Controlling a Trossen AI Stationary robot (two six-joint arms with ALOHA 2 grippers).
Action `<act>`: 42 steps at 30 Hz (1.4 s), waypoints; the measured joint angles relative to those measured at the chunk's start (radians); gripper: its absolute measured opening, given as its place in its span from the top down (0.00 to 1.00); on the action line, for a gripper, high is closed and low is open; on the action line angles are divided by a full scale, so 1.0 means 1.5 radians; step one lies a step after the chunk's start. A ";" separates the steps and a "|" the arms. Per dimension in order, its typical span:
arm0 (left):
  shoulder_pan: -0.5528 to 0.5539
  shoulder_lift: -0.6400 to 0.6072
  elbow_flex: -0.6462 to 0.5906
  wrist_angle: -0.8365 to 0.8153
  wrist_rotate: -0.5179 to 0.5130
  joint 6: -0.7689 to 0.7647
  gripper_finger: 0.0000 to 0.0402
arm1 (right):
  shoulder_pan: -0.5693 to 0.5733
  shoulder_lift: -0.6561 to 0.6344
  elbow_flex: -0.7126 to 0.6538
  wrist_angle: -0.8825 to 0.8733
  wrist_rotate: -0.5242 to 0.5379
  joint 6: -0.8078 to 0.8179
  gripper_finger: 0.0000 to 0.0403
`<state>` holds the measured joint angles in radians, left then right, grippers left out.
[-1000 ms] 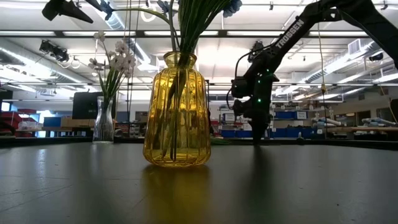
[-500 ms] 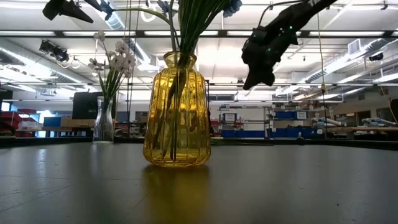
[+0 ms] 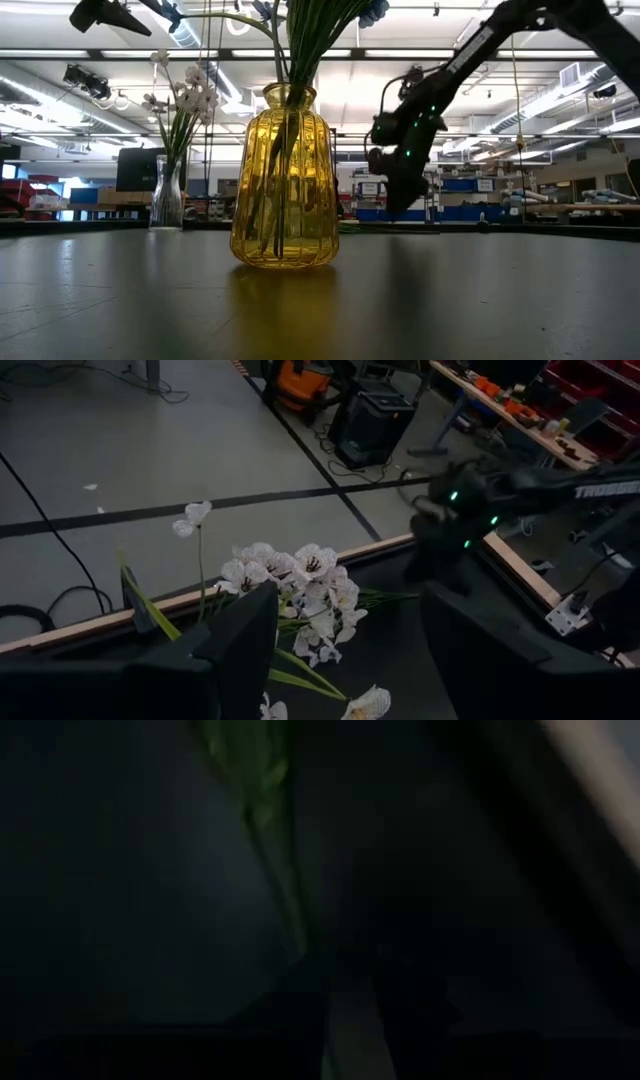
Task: Sort flowers into vase by color
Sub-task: Put the white flowers into the transparent vase
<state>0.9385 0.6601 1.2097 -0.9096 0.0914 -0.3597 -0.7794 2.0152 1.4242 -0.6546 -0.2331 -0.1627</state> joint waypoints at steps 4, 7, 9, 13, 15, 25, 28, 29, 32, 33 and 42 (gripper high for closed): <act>0.000 0.000 0.000 0.000 0.000 -0.010 0.38 | 0.015 0.023 0.000 -0.003 -0.016 -0.008 0.77; 0.000 0.000 0.000 0.000 0.000 -0.014 0.38 | 0.029 0.032 0.010 -0.004 -0.013 -0.008 0.77; 0.000 0.000 0.000 0.000 0.000 -0.014 0.38 | 0.040 0.037 0.021 -0.006 0.013 -0.012 0.76; 0.000 0.000 0.000 0.000 0.000 -0.014 0.38 | 0.054 0.060 0.049 -0.016 0.038 -0.022 0.75; 0.000 0.000 0.000 -0.001 0.000 -0.014 0.38 | 0.062 0.079 0.069 -0.030 0.045 -0.036 0.74; 0.000 0.000 0.000 -0.004 0.000 -0.015 0.38 | 0.085 0.179 0.203 -0.186 0.095 -0.097 0.94; 0.000 0.000 0.000 -0.005 0.000 -0.015 0.38 | 0.085 0.170 0.213 -0.193 0.079 -0.098 0.97; 0.000 0.000 0.000 -0.005 0.000 -0.015 0.38 | 0.084 0.163 0.214 -0.192 0.074 -0.098 0.98; 0.000 0.000 0.000 -0.005 0.000 -0.010 0.38 | 0.076 0.137 0.213 -0.207 0.039 -0.091 0.99; 0.000 0.000 0.000 -0.005 0.000 -0.009 0.38 | 0.074 0.122 0.213 -0.211 0.027 -0.087 0.99; 0.000 0.000 0.000 -0.002 0.000 0.009 0.38 | 0.027 -0.028 0.215 -0.258 -0.085 -0.060 1.00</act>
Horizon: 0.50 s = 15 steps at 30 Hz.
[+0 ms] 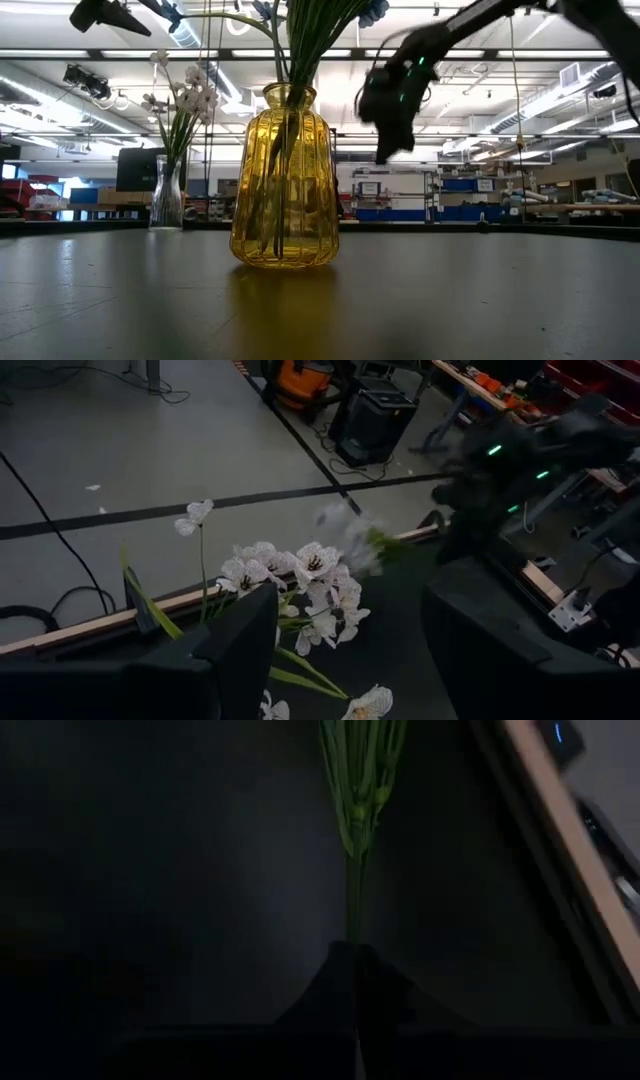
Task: Sort flowers into vase by color
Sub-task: Put the white flowers into the transparent vase
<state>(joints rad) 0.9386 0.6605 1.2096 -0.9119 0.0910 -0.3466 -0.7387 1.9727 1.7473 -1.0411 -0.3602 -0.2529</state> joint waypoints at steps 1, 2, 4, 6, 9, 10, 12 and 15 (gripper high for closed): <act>0.000 0.000 0.000 0.005 0.000 0.000 0.38 | -0.004 -0.021 0.001 0.001 -0.023 0.009 1.00; 0.000 0.000 0.000 0.009 0.000 0.000 0.38 | -0.006 -0.040 0.001 0.008 -0.045 0.017 1.00; 0.000 0.000 0.000 0.017 0.000 -0.002 0.38 | -0.007 -0.074 0.001 0.035 -0.080 0.045 1.00; 0.000 0.000 0.000 0.029 0.007 -0.003 0.38 | -0.002 -0.108 0.001 0.079 -0.111 0.081 1.00; 0.000 0.001 0.000 0.051 0.027 -0.004 0.38 | 0.014 -0.154 0.002 0.158 -0.150 0.138 1.00; 0.000 0.001 0.000 0.061 0.035 -0.004 0.38 | 0.021 -0.166 0.002 0.183 -0.155 0.156 1.00; 0.000 0.001 0.000 0.084 0.056 -0.006 0.38 | 0.037 -0.185 0.002 0.242 -0.158 0.193 1.00; 0.000 0.004 0.000 0.129 0.088 -0.007 0.38 | 0.067 -0.209 0.002 0.335 -0.157 0.244 1.00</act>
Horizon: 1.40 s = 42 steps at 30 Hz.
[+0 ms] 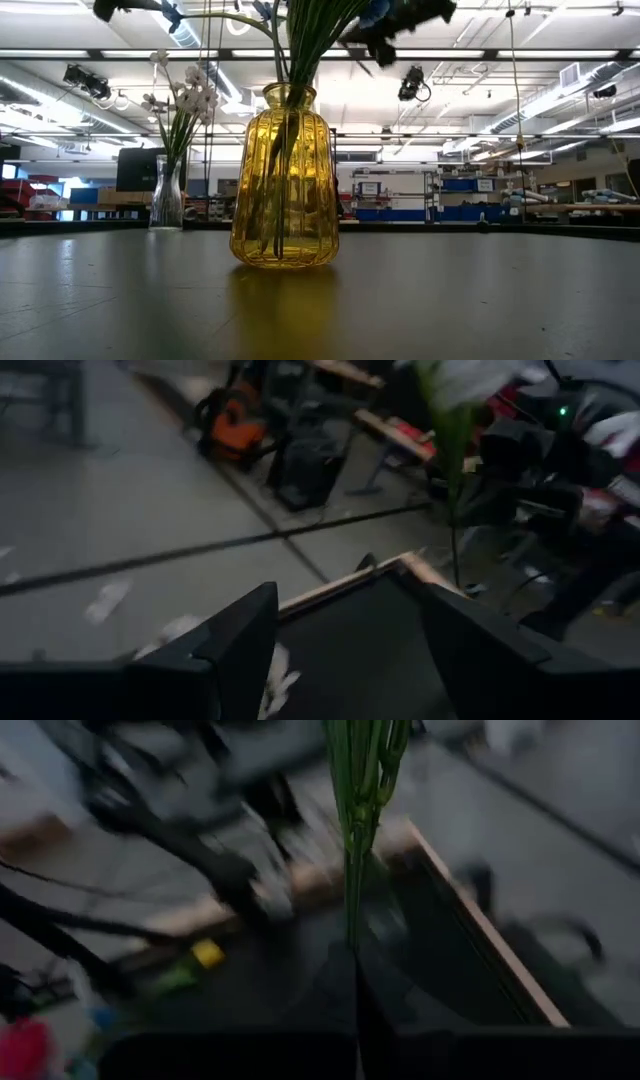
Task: Sort flowers into vase by color
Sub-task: Put the white flowers into the transparent vase
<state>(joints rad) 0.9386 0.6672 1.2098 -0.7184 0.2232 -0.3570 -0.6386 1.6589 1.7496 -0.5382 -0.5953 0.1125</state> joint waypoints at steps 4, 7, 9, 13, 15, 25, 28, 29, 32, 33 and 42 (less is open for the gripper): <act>0.000 0.020 0.000 0.053 0.059 -0.013 0.38 | 0.059 -0.008 0.000 0.136 0.016 0.055 1.00; -0.007 0.043 0.000 0.086 0.106 -0.018 0.38 | 0.103 -0.002 0.000 0.233 0.039 0.086 1.00; -0.023 0.059 0.000 0.112 0.122 -0.019 0.38 | 0.129 0.003 0.001 0.282 0.064 0.098 1.00; -0.073 0.090 0.000 0.194 0.129 -0.018 0.38 | 0.168 0.019 0.000 0.342 0.118 0.114 1.00; -0.100 0.111 0.000 0.246 0.129 -0.016 0.38 | 0.184 0.032 0.000 0.373 0.139 0.118 1.00; -0.208 0.240 -0.001 0.446 0.123 -0.017 0.38 | 0.221 0.071 0.000 0.431 0.181 0.151 1.00; -0.221 0.254 0.000 0.482 0.122 -0.016 0.38 | 0.225 0.071 0.000 0.422 0.193 0.148 1.00; -0.223 0.256 0.000 0.486 0.122 -0.016 0.38 | 0.226 0.071 0.000 0.420 0.196 0.144 1.00; -0.232 0.262 0.000 0.518 0.122 -0.014 0.38 | 0.229 0.071 0.000 0.415 0.203 0.140 1.00; -0.235 0.263 0.000 0.519 0.122 -0.014 0.38 | 0.229 0.071 0.000 0.412 0.202 0.140 1.00; -0.259 0.311 0.000 0.532 0.122 -0.014 0.52 | 0.239 0.071 0.000 0.390 0.212 0.105 1.00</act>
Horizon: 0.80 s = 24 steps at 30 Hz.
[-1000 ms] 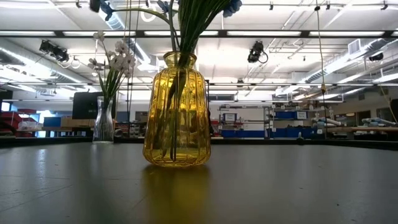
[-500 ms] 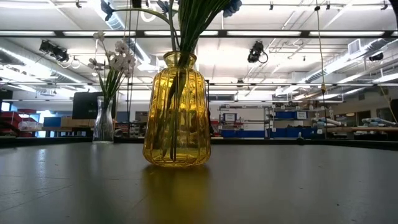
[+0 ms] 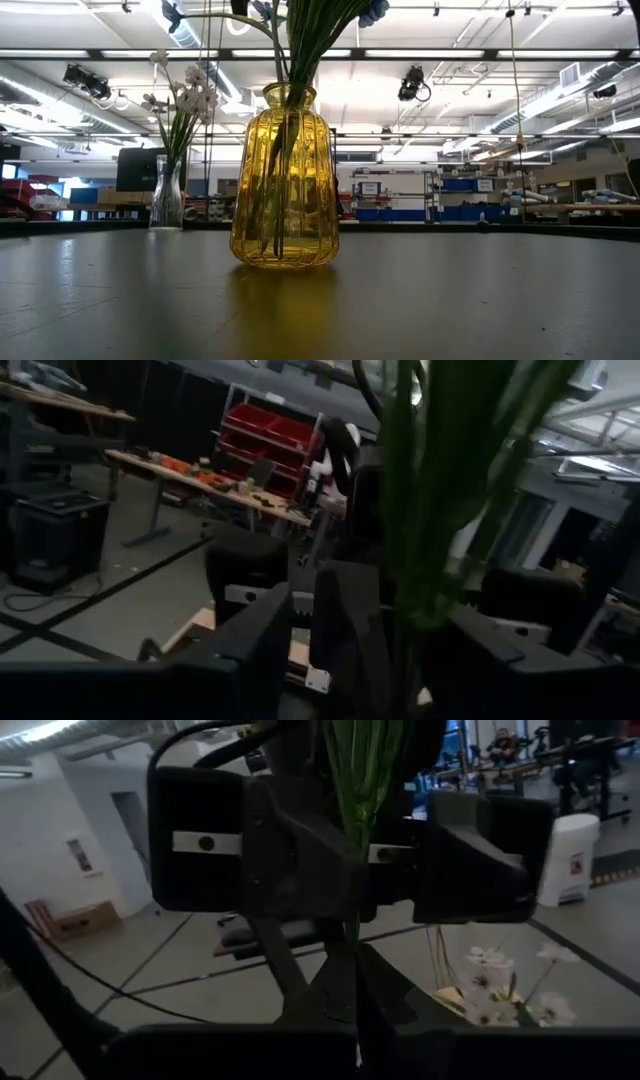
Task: Sort flowers into vase by color
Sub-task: Put the white flowers into the transparent vase
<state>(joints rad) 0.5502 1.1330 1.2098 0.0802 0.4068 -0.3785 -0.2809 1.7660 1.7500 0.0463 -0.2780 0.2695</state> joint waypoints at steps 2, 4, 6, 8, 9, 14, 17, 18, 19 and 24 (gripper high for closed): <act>-0.004 0.001 0.000 0.001 0.002 0.000 0.60 | 0.001 0.000 0.000 0.000 -0.007 0.000 0.99; -0.004 0.000 0.000 0.003 0.002 0.006 0.70 | 0.000 0.000 0.000 -0.001 -0.021 -0.005 0.96; -0.004 -0.002 0.000 0.003 0.002 0.020 0.84 | -0.001 0.000 0.000 0.000 -0.024 -0.007 0.91; -0.003 -0.010 0.000 -0.002 0.004 0.037 0.95 | -0.002 -0.002 0.000 -0.001 -0.016 -0.001 0.85; -0.002 -0.015 0.000 -0.002 0.004 0.046 0.97 | -0.003 -0.002 0.000 0.001 -0.015 0.006 0.82; 0.007 -0.028 0.000 -0.037 -0.006 0.057 0.99 | -0.017 -0.012 0.000 -0.002 -0.038 0.023 0.75; 0.021 -0.042 0.000 -0.096 -0.003 0.058 0.99 | -0.027 -0.035 0.000 -0.037 -0.043 0.021 0.76; 0.026 -0.048 0.000 -0.120 -0.003 0.058 0.99 | -0.031 -0.047 0.000 -0.058 -0.041 0.016 0.78; 0.033 -0.054 0.000 -0.143 -0.003 0.060 0.99 | -0.035 -0.060 0.000 -0.087 -0.039 0.007 0.79; 0.053 -0.087 0.000 -0.232 -0.036 0.075 0.99 | -0.050 -0.127 0.000 -0.234 -0.008 -0.070 0.91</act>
<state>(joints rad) 0.6291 1.0027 1.2095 -0.2676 0.3521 -0.2661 -0.3565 1.5752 1.7504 -0.3044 -0.2896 0.1647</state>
